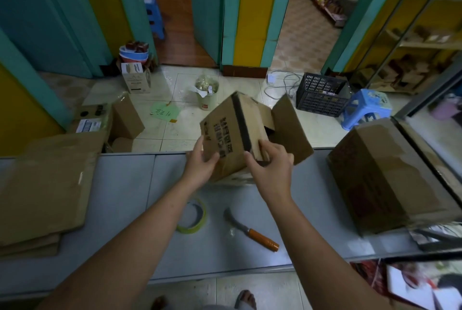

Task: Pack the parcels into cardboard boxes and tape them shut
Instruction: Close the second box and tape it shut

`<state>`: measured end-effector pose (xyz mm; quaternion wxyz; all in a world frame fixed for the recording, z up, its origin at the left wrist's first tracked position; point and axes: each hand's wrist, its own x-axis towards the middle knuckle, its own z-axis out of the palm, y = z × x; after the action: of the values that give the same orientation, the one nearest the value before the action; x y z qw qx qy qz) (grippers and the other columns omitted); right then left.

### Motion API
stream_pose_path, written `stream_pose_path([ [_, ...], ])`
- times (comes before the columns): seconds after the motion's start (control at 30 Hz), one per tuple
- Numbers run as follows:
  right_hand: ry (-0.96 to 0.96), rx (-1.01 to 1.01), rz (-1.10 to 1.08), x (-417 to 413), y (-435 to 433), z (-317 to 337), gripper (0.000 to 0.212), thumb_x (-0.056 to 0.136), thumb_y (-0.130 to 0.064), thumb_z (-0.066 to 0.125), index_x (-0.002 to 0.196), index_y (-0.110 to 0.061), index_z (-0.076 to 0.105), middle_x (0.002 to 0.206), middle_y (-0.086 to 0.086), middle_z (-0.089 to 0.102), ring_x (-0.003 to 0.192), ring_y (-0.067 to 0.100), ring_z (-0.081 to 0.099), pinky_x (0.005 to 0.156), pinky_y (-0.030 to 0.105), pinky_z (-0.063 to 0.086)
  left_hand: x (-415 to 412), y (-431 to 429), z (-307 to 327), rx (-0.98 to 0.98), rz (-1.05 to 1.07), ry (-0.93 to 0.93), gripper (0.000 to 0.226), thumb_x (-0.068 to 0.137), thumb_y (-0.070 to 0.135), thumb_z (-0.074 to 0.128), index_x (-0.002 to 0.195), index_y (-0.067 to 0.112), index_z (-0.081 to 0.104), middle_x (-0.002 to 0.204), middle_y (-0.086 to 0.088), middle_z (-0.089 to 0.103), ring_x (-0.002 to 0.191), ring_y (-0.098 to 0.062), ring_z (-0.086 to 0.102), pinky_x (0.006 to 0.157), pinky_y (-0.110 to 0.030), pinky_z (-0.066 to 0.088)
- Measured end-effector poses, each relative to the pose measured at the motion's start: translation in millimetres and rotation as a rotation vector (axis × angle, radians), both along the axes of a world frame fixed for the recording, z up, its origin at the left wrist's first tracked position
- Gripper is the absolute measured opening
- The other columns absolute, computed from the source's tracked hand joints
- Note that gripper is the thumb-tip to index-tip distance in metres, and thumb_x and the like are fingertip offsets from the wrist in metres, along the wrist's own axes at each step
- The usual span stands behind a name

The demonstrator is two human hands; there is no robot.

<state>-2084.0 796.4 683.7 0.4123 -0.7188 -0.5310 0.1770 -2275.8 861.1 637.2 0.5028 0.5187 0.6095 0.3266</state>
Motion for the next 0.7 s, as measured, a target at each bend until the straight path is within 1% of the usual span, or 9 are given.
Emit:
stream_pose_path([
  [0.07,-0.221,0.001,0.018,-8,-3,6,0.065,0.084,-0.063,0.067,0.140,-0.031,0.063,0.136,-0.013,0.058,0.120,0.019,0.043,0.100,0.043,0.043,16,-8,9,-0.052,-0.021,-0.103,0.059,0.101,0.051,0.062,0.155,0.043,0.039,0.141,0.009,0.056,0.131,-0.018,0.055,0.104,-0.042,0.048],
  [0.13,-0.394,-0.010,0.033,-14,-6,-2,0.065,0.081,-0.065,0.067,0.138,-0.033,0.064,0.138,-0.013,0.058,0.120,0.023,0.045,0.102,0.048,0.041,28,-15,13,-0.208,-0.027,-0.253,0.071,0.093,0.073,0.059,0.155,0.046,0.039,0.143,0.015,0.055,0.132,-0.017,0.053,0.100,-0.046,0.046],
  [0.2,-0.493,-0.025,0.063,-18,-9,-12,0.064,0.078,-0.062,0.071,0.135,-0.035,0.065,0.139,-0.013,0.058,0.119,0.025,0.046,0.104,0.051,0.039,32,-17,12,-0.333,-0.033,-0.319,0.084,0.078,0.087,0.062,0.150,0.047,0.046,0.140,0.010,0.062,0.127,-0.021,0.059,0.095,-0.055,0.054],
  [0.27,-0.507,-0.067,0.101,-19,-13,-23,0.063,0.080,-0.059,0.073,0.138,-0.037,0.063,0.142,-0.013,0.057,0.122,0.026,0.045,0.107,0.053,0.037,36,-18,9,-0.366,-0.038,-0.309,0.079,0.076,0.083,0.068,0.143,0.043,0.054,0.131,0.005,0.069,0.119,-0.024,0.064,0.092,-0.061,0.058],
  [0.37,-0.470,-0.129,0.173,-16,-20,-39,0.063,0.085,-0.059,0.072,0.143,-0.039,0.059,0.147,-0.013,0.055,0.128,0.025,0.044,0.112,0.054,0.033,40,-19,1,-0.343,-0.031,-0.258,0.065,0.087,0.071,0.068,0.143,0.041,0.054,0.129,0.004,0.070,0.115,-0.025,0.067,0.092,-0.062,0.059],
  [0.47,-0.412,-0.044,0.231,-8,-26,-44,0.048,0.088,-0.057,0.072,0.131,-0.037,0.069,0.144,-0.012,0.059,0.128,0.018,0.049,0.112,0.046,0.037,39,-17,-4,-0.338,0.010,-0.261,0.058,0.095,0.065,0.062,0.146,0.039,0.052,0.135,0.003,0.068,0.117,-0.025,0.067,0.093,-0.061,0.058],
  [0.57,-0.250,0.214,0.160,10,-36,-41,0.023,0.096,-0.044,0.067,0.101,-0.024,0.079,0.107,-0.010,0.075,0.099,0.006,0.064,0.085,0.033,0.058,37,-16,1,-0.328,0.012,-0.244,0.054,0.101,0.059,0.058,0.150,0.040,0.048,0.136,0.006,0.063,0.117,-0.022,0.062,0.087,-0.053,0.058],
  [0.63,-0.090,0.277,0.011,26,-38,-35,0.026,0.100,-0.040,0.060,0.088,-0.022,0.074,0.087,-0.009,0.070,0.078,0.003,0.063,0.066,0.038,0.059,36,-15,2,-0.324,-0.002,-0.242,0.053,0.103,0.057,0.057,0.152,0.041,0.045,0.133,0.007,0.062,0.114,-0.020,0.059,0.076,-0.045,0.056],
  [0.7,0.105,0.170,-0.155,43,-29,-33,0.022,0.101,-0.042,0.060,0.103,-0.022,0.069,0.100,-0.008,0.065,0.091,0.005,0.062,0.076,0.041,0.059,35,-15,2,-0.330,-0.011,-0.244,0.054,0.103,0.056,0.056,0.153,0.042,0.043,0.133,0.007,0.060,0.115,-0.021,0.057,0.076,-0.045,0.054],
])
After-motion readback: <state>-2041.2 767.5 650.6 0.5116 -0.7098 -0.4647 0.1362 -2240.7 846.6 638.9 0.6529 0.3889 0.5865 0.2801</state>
